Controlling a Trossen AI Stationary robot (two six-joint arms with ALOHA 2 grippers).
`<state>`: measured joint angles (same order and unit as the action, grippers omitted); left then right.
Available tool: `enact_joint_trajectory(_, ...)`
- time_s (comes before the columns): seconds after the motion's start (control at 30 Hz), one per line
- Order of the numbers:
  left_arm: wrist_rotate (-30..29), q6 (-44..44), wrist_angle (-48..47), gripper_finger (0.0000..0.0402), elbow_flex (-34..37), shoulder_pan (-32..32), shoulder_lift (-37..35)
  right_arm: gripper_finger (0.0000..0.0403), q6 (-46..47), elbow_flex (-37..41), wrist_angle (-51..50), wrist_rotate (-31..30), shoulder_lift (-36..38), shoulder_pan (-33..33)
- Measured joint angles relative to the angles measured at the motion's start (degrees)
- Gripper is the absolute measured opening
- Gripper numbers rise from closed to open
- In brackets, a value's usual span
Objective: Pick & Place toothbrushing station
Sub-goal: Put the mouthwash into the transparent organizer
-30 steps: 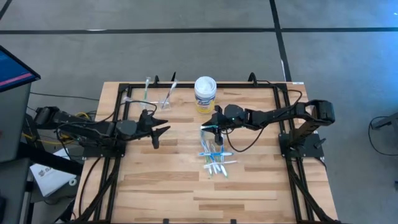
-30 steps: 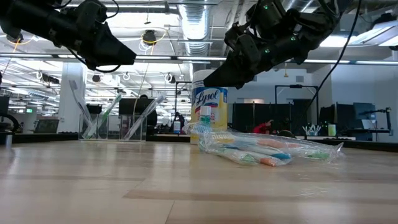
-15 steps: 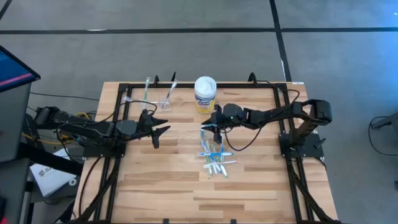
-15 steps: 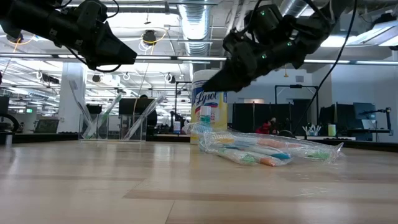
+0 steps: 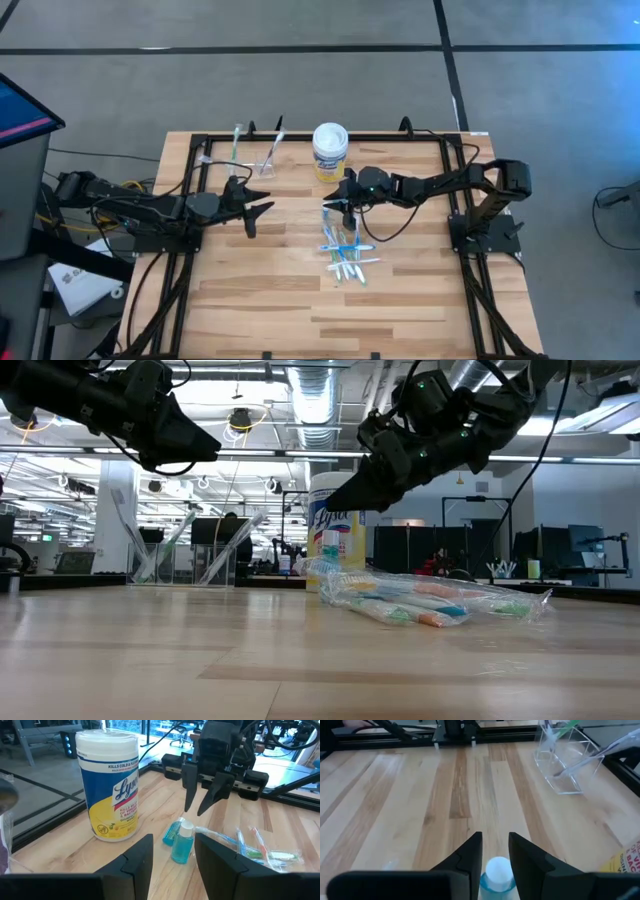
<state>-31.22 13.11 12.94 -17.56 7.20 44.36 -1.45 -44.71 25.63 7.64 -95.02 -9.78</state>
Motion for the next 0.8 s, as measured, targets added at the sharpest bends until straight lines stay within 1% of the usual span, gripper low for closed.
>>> enact_joint_trajectory(0.7,0.0,0.7,0.0,0.0140,0.0,0.0,0.0,0.0087,0.0,0.0,-1.2,0.1,0.0,0.8)
enact_joint_trajectory(0.8,0.0,0.7,0.0,0.0140,0.0,0.0,0.0,0.0087,-0.5,0.0,0.2,0.4,-1.5,0.8)
